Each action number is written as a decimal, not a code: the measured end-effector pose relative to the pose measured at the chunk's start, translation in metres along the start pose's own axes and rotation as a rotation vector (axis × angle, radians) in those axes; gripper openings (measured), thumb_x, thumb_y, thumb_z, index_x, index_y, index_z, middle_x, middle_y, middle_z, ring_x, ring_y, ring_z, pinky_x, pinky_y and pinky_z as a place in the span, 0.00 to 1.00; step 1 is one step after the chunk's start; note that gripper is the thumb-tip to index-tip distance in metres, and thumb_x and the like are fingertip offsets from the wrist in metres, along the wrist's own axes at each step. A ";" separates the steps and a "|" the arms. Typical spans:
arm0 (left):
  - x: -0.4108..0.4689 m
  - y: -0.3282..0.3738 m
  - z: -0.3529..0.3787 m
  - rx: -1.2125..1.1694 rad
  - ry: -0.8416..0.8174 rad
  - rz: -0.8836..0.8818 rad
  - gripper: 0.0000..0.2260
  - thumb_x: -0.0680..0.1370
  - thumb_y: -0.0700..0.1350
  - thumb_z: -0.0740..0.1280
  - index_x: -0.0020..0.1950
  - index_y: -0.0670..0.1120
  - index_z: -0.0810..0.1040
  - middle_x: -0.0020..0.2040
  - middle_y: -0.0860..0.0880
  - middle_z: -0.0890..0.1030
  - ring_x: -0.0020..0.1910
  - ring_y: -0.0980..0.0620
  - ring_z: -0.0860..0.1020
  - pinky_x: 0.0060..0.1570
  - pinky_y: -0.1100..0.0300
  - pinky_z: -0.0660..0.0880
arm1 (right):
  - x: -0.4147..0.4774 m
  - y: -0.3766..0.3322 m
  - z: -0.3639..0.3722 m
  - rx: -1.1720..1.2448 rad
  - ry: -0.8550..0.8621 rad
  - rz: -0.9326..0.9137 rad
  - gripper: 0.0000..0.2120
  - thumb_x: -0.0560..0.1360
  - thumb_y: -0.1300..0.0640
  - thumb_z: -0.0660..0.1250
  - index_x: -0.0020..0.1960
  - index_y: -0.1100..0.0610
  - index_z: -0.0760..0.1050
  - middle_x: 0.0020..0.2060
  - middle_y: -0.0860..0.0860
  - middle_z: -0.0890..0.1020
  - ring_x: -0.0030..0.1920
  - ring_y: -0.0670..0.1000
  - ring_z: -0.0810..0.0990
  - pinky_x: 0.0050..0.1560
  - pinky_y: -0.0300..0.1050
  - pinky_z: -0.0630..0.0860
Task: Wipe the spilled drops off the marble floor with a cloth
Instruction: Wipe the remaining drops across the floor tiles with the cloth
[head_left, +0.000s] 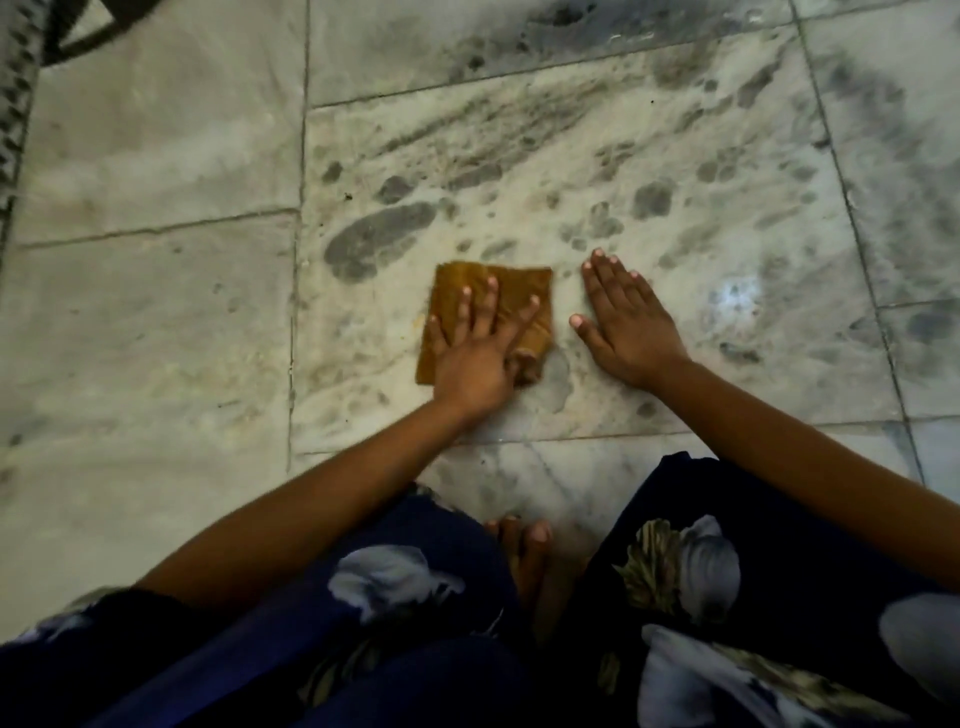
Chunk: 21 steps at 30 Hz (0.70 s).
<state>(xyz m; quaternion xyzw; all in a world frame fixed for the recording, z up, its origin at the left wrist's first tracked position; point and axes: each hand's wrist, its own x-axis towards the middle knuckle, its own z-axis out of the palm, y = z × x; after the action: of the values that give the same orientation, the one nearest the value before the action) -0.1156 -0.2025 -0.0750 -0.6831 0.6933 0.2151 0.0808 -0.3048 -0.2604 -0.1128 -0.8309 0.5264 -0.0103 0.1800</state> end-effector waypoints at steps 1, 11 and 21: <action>-0.018 0.007 0.009 0.027 -0.019 0.069 0.29 0.79 0.56 0.55 0.74 0.65 0.41 0.77 0.49 0.36 0.76 0.42 0.37 0.70 0.35 0.40 | 0.000 0.001 -0.001 -0.003 -0.007 -0.007 0.39 0.72 0.38 0.35 0.77 0.59 0.44 0.77 0.55 0.47 0.76 0.51 0.44 0.71 0.42 0.36; 0.040 -0.059 -0.038 0.015 -0.060 -0.131 0.25 0.81 0.55 0.53 0.75 0.64 0.43 0.78 0.50 0.38 0.76 0.42 0.40 0.70 0.36 0.48 | 0.001 0.004 -0.007 0.092 -0.057 -0.020 0.34 0.76 0.42 0.41 0.76 0.59 0.43 0.76 0.54 0.44 0.76 0.50 0.42 0.72 0.42 0.37; -0.054 -0.044 0.019 0.171 -0.053 0.218 0.27 0.75 0.61 0.44 0.70 0.66 0.34 0.75 0.53 0.33 0.75 0.48 0.35 0.70 0.37 0.42 | 0.000 -0.001 -0.005 0.132 -0.013 0.017 0.36 0.75 0.39 0.38 0.77 0.59 0.45 0.77 0.54 0.46 0.76 0.50 0.44 0.71 0.41 0.37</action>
<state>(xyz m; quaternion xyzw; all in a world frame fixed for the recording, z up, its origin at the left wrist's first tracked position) -0.0728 -0.1447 -0.0780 -0.5885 0.7768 0.1805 0.1330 -0.3047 -0.2618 -0.1073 -0.8126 0.5306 -0.0379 0.2380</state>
